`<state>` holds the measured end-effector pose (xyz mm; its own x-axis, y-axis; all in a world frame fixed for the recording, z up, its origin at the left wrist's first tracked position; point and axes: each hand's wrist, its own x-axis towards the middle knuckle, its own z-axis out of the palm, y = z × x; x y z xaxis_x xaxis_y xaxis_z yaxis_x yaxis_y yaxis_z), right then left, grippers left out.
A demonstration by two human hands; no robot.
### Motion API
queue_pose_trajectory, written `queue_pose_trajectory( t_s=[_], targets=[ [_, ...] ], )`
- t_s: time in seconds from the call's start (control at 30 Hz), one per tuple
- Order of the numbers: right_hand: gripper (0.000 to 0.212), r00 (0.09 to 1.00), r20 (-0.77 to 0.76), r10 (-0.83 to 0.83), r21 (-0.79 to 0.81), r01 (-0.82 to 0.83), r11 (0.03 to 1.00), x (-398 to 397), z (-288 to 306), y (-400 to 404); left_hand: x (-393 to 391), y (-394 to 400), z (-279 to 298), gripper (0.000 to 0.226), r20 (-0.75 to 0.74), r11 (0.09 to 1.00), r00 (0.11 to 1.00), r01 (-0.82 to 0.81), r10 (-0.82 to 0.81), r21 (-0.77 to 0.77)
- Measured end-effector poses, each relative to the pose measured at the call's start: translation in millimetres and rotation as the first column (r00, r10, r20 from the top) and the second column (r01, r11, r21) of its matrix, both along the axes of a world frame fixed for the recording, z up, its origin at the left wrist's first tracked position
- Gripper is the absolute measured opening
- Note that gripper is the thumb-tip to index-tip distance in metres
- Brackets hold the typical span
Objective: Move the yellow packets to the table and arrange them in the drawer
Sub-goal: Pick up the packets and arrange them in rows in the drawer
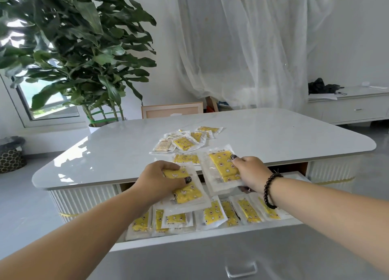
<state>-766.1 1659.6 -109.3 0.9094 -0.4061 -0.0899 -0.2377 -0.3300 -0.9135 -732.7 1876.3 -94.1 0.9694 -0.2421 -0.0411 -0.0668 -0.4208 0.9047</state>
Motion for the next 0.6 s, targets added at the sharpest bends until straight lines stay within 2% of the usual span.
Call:
queue_pose_trajectory(
  t_s=[0.07,0.13,0.2,0.23,0.3,0.37,0.4,0.47,0.6],
  targets=[
    [0.024,0.994,-0.111,-0.005,-0.050,-0.001,0.999,7,-13,-15,6,1,-4,0.042,0.003,1.000,1.000,-0.020,0.020,0.024],
    [0.021,0.960,-0.277,0.030,-0.243,-0.100,0.965,17,-33,-31,10,0,-9,0.039,-0.004,0.999,1.000,-0.025,0.026,0.038],
    [0.031,0.917,-0.398,0.031,-0.413,-0.209,0.886,25,-52,-42,14,-1,-14,0.036,-0.026,0.998,0.999,-0.017,0.019,0.055],
    [0.034,0.886,-0.464,0.025,-0.470,-0.270,0.840,27,-58,-45,16,-1,-17,0.034,-0.034,0.997,0.999,-0.012,0.015,0.071],
    [0.035,0.823,-0.568,-0.031,-0.619,-0.402,0.675,35,-72,-44,22,-1,-22,0.032,-0.043,0.994,0.999,-0.005,0.010,0.106],
    [0.040,0.772,-0.630,-0.080,-0.687,-0.507,0.520,45,-87,-42,28,-1,-26,0.031,-0.055,0.992,0.998,-0.005,0.012,0.126],
    [0.041,0.754,-0.651,-0.095,-0.688,-0.532,0.493,50,-92,-42,31,-1,-28,0.032,-0.061,0.991,0.998,-0.006,0.014,0.131],
    [0.039,0.760,-0.644,-0.086,-0.688,-0.525,0.501,61,-98,-41,34,-1,-31,0.031,-0.069,0.990,0.997,-0.008,0.018,0.140],
    [0.038,0.804,-0.593,-0.027,-0.611,-0.428,0.666,77,-107,-43,37,-5,-35,0.030,-0.078,0.988,0.997,-0.014,0.026,0.154]
  ],
)
